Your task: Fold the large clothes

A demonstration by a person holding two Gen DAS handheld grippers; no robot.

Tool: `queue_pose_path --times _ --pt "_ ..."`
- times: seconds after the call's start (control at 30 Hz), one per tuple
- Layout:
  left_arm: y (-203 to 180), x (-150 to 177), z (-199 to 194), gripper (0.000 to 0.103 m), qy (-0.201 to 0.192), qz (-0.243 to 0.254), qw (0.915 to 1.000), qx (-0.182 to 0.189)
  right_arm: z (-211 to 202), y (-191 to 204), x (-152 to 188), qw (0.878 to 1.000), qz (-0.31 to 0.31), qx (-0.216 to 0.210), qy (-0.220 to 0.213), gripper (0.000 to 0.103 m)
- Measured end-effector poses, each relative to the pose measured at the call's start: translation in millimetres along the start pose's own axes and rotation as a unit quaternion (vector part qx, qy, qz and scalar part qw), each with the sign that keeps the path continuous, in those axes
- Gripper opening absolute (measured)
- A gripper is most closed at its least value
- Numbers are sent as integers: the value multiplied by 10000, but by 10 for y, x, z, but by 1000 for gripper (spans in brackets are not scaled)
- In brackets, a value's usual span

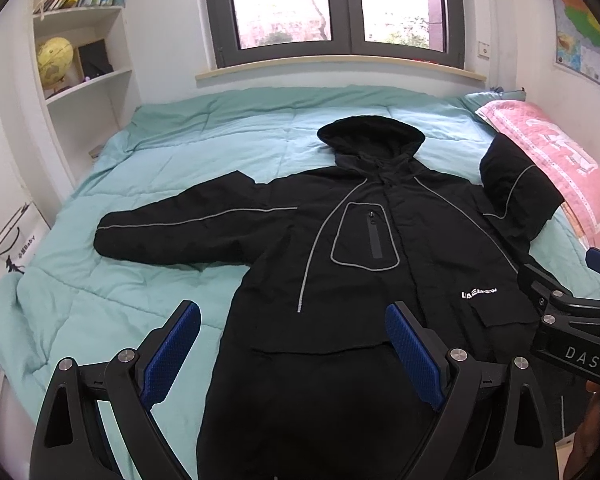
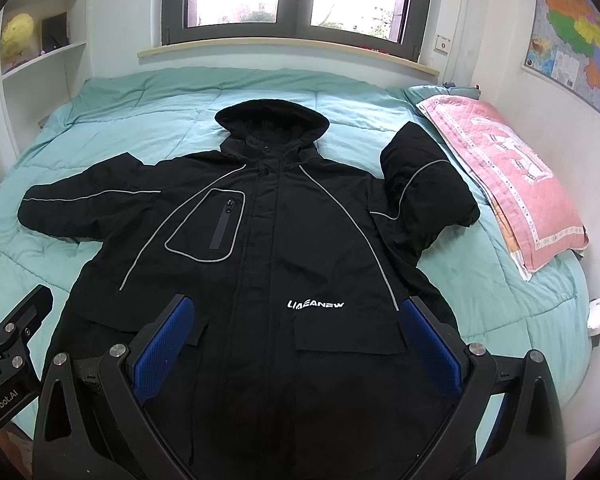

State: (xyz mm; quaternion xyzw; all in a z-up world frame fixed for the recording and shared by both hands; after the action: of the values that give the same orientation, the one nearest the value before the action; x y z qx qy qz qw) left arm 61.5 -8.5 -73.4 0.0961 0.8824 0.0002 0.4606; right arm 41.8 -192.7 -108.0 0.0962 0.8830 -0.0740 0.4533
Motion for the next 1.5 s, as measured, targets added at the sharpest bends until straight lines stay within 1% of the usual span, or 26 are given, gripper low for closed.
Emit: queue_pose_path --times 0.43,0.7,0.8,1.0,1.13,1.27,1.3,1.4,1.43,1.5 --pt "10 66 74 94 87 -25 9999 57 53 34 43 10000 7 -4 72 103" --pt "134 73 115 94 87 -111 9999 5 73 120 11 10000 -39 0 46 103" --pt "238 59 140 94 49 -135 9999 -58 116 219 -43 10000 -49 -45 21 103" --pt "718 0 317 94 24 -376 9987 -328 298 573 -197 9998 -103 -183 -62 103" --pt "1132 -76 514 94 -56 -486 9969 -612 450 740 -331 9991 -36 29 -415 103" --pt "1514 -72 777 94 -15 -623 9945 -842 766 823 -365 9991 25 90 -407 103" --pt "1623 -63 855 94 1 -698 9941 -834 849 817 -369 9989 49 134 -439 103" --pt "1916 -18 1108 94 45 -968 9931 -657 1121 796 -339 9979 121 222 -590 103" --pt "2034 5 1217 94 77 -1047 9929 -553 1232 780 -294 9976 131 268 -623 103" --pt "2250 76 1405 94 258 -1185 9915 -462 1479 730 -147 9974 171 381 -581 103"
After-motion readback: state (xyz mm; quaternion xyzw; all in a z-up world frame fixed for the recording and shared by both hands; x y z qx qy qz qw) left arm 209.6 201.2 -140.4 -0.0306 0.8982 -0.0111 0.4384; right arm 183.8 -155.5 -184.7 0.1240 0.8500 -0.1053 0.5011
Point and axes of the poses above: each gripper's, at about its wrist camera, not at the fingertips, and z roughly the way its jaws point, y to its left, x to its underside, the point moved 9 cm from there along z, roughly the way its jaws point, and after that the axes turned 7 degrees about -y, right-handed, at the moved point
